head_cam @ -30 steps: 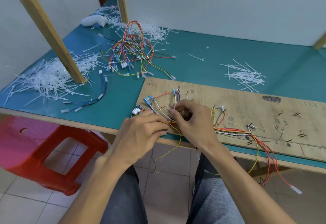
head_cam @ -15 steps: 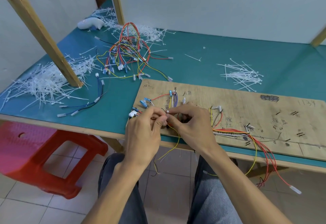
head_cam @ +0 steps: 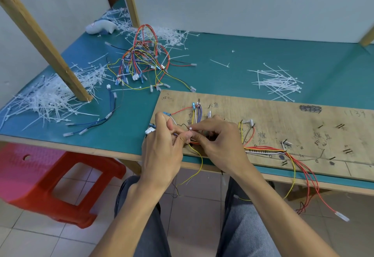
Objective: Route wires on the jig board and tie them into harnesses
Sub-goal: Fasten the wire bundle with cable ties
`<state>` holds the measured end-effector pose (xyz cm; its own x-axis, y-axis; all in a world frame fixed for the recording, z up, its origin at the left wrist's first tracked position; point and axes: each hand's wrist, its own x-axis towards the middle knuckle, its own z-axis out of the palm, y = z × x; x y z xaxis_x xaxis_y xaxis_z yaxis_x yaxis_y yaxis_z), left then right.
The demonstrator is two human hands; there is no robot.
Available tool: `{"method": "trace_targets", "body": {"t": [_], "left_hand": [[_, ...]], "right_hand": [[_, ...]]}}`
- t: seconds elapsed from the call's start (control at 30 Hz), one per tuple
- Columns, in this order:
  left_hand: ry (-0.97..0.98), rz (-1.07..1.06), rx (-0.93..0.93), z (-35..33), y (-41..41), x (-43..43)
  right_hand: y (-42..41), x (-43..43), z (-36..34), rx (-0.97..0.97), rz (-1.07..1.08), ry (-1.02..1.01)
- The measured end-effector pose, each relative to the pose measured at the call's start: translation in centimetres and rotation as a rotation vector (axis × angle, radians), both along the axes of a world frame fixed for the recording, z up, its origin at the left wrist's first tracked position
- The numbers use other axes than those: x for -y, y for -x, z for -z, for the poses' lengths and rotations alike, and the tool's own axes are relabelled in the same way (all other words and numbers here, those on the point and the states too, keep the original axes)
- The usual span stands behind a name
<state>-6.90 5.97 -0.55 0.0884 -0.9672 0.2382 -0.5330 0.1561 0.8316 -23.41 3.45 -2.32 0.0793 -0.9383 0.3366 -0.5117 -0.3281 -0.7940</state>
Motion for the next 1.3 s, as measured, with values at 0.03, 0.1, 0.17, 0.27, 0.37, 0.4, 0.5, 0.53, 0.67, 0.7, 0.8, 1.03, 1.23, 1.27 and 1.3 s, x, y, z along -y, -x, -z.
{"method": "trace_targets", "body": {"t": [0.03,0.1,0.17,0.27,0.37,0.4,0.5,0.53,0.67,0.7,0.8,1.03,1.23,1.27,1.3], "left_hand": [[-0.006,-0.001,-0.001,-0.1,0.0,0.0],[-0.006,-0.008,0.010,-0.1,0.0,0.0],[-0.004,-0.008,0.021,0.0,-0.1,0.1],[-0.024,0.000,0.005,0.0,-0.2,0.2],[-0.046,-0.009,-0.032,0.1,-0.1,0.3],[-0.050,-0.011,-0.041,0.1,-0.1,0.3],[-0.029,-0.011,-0.013,0.1,-0.1,0.5],[-0.021,-0.005,0.008,0.0,-0.1,0.5],[-0.068,0.054,0.000,-0.9,-0.9,1.1],[-0.093,0.090,0.000,-1.2,-1.2,1.4],[-0.165,0.177,0.038,-1.8,-2.0,2.5],[-0.294,0.214,0.074,-2.1,-2.3,4.0],[-0.382,0.261,0.113,-2.9,-2.1,4.9],[-0.369,0.256,0.149,-2.9,-2.1,5.1],[-0.348,0.240,0.196,-3.0,-2.0,5.2]], "right_hand": [[0.0,0.0,0.0,-0.009,-0.010,-0.001],[0.1,0.1,0.1,-0.017,-0.029,0.003],[0.1,0.2,0.2,-0.004,-0.035,0.004],[0.1,0.2,0.3,0.011,-0.051,0.004],[0.2,0.2,0.3,-0.002,-0.079,0.025],[0.2,0.2,0.3,-0.006,-0.086,0.032],[0.0,0.0,0.0,-0.058,-0.101,0.072],[-0.1,-0.1,-0.1,-0.084,-0.105,0.085],[0.0,-0.6,-0.5,-0.144,-0.128,0.115],[0.0,-0.6,-0.5,-0.143,-0.130,0.115],[0.0,-0.5,-0.4,-0.136,-0.131,0.104],[0.0,-0.2,0.4,-0.068,-0.093,0.090],[-0.1,-0.1,0.7,-0.036,-0.085,0.101],[0.0,-0.1,0.7,-0.038,-0.078,0.101],[-0.1,-0.1,0.6,-0.041,-0.073,0.101]]}}
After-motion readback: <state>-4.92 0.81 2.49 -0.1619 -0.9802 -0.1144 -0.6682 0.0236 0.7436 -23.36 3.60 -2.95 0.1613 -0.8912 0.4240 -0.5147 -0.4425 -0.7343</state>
